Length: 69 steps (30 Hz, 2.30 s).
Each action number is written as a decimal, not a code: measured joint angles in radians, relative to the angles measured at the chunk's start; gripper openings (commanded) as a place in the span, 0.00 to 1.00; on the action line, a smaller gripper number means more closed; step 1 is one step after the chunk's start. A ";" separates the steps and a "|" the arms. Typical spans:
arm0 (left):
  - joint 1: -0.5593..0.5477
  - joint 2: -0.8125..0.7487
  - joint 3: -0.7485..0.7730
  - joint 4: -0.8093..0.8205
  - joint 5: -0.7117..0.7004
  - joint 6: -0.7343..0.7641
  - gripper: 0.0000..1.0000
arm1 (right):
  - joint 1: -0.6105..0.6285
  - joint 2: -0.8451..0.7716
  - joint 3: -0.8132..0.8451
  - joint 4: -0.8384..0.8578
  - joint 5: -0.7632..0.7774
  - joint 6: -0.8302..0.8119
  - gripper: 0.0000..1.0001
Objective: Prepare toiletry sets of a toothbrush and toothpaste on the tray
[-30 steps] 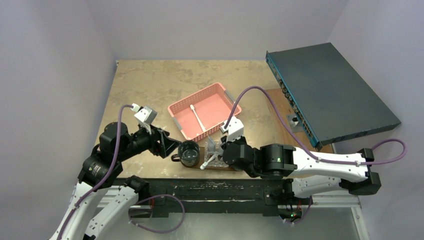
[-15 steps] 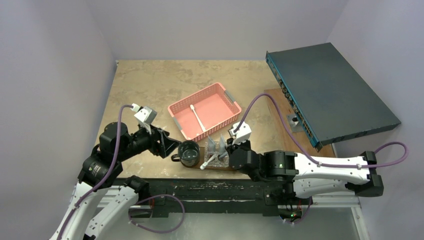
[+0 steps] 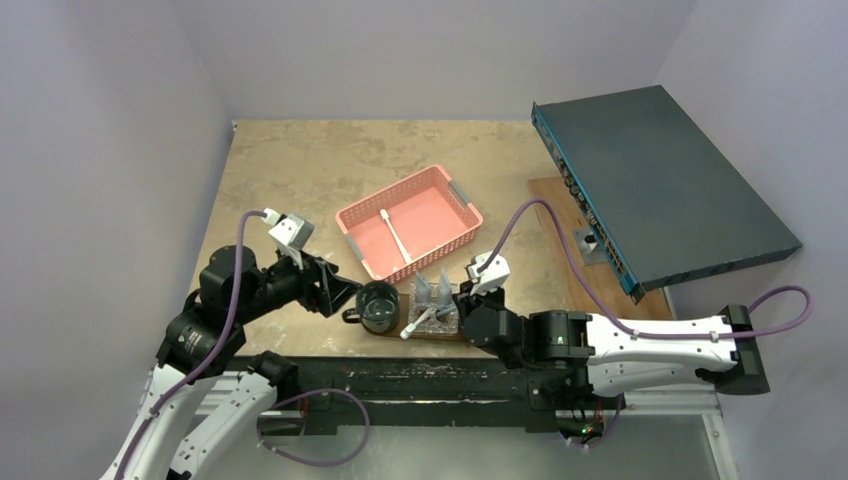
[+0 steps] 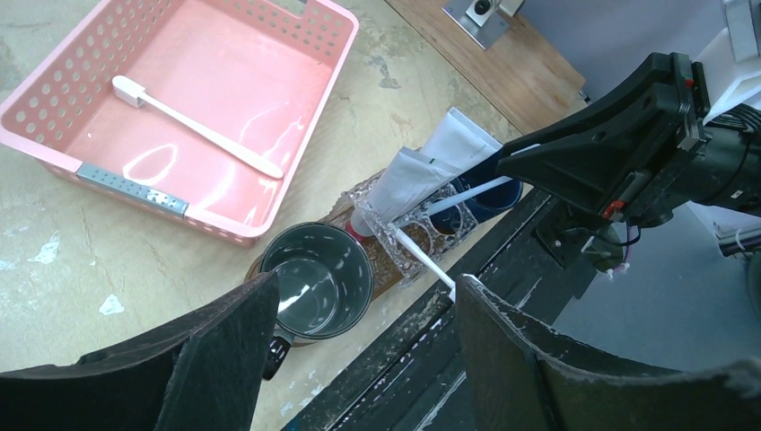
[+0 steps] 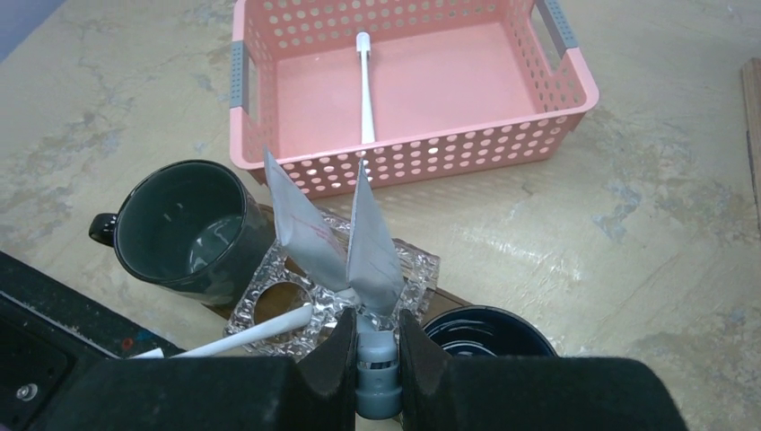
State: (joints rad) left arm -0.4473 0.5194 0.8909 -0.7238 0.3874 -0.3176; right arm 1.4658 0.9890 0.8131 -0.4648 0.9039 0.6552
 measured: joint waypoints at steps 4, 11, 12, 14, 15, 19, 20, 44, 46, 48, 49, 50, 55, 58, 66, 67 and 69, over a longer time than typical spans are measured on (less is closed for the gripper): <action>0.000 0.000 -0.001 0.000 0.000 0.000 0.70 | 0.000 -0.028 -0.034 0.026 0.008 0.013 0.00; 0.000 0.000 -0.001 0.000 0.000 0.000 0.70 | 0.008 -0.037 -0.065 0.071 0.039 0.028 0.00; 0.000 0.000 -0.001 0.000 0.000 0.000 0.70 | 0.010 -0.037 -0.068 0.072 0.045 0.031 0.00; 0.000 0.000 -0.001 0.000 0.000 0.000 0.70 | 0.018 -0.039 -0.069 0.072 0.054 0.038 0.00; 0.000 0.000 -0.001 0.000 0.000 0.000 0.70 | 0.022 -0.040 -0.069 0.071 0.059 0.040 0.00; 0.000 0.000 -0.001 0.000 0.001 0.000 0.70 | 0.040 -0.043 -0.070 0.069 0.084 0.049 0.00; 0.000 0.000 -0.001 0.000 0.001 0.000 0.70 | 0.045 -0.043 -0.071 0.069 0.089 0.053 0.01; 0.000 -0.001 -0.001 0.000 0.002 0.000 0.70 | 0.227 0.143 0.003 -0.146 0.268 0.305 0.30; 0.000 -0.001 -0.001 0.000 0.001 0.000 0.70 | 0.237 0.154 0.008 -0.180 0.280 0.329 0.35; 0.000 -0.001 -0.001 0.000 0.002 0.000 0.70 | 0.241 0.156 0.013 -0.205 0.285 0.342 0.37; 0.000 -0.001 -0.001 0.000 0.002 0.000 0.70 | 0.243 0.156 0.018 -0.217 0.288 0.348 0.38; 0.000 -0.002 -0.002 0.000 0.002 0.000 0.70 | 0.245 0.156 0.023 -0.226 0.290 0.352 0.39; 0.000 -0.005 -0.002 0.000 0.002 0.000 0.70 | 0.251 0.149 0.039 -0.247 0.303 0.364 0.44; 0.000 -0.005 -0.002 0.000 0.002 0.000 0.70 | 0.256 0.137 0.047 -0.259 0.309 0.367 0.46; 0.000 -0.005 -0.002 0.000 0.001 0.000 0.70 | 0.259 0.115 0.100 -0.277 0.309 0.354 0.50; 0.000 -0.005 -0.002 0.000 0.001 0.000 0.70 | 0.259 0.114 0.106 -0.279 0.309 0.351 0.51; 0.000 -0.005 -0.002 0.000 0.001 0.000 0.71 | 0.261 0.110 0.123 -0.284 0.309 0.340 0.52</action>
State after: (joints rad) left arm -0.4473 0.5144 0.8894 -0.7235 0.3885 -0.3176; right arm 1.7264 1.0992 0.9360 -0.7486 1.2125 0.9947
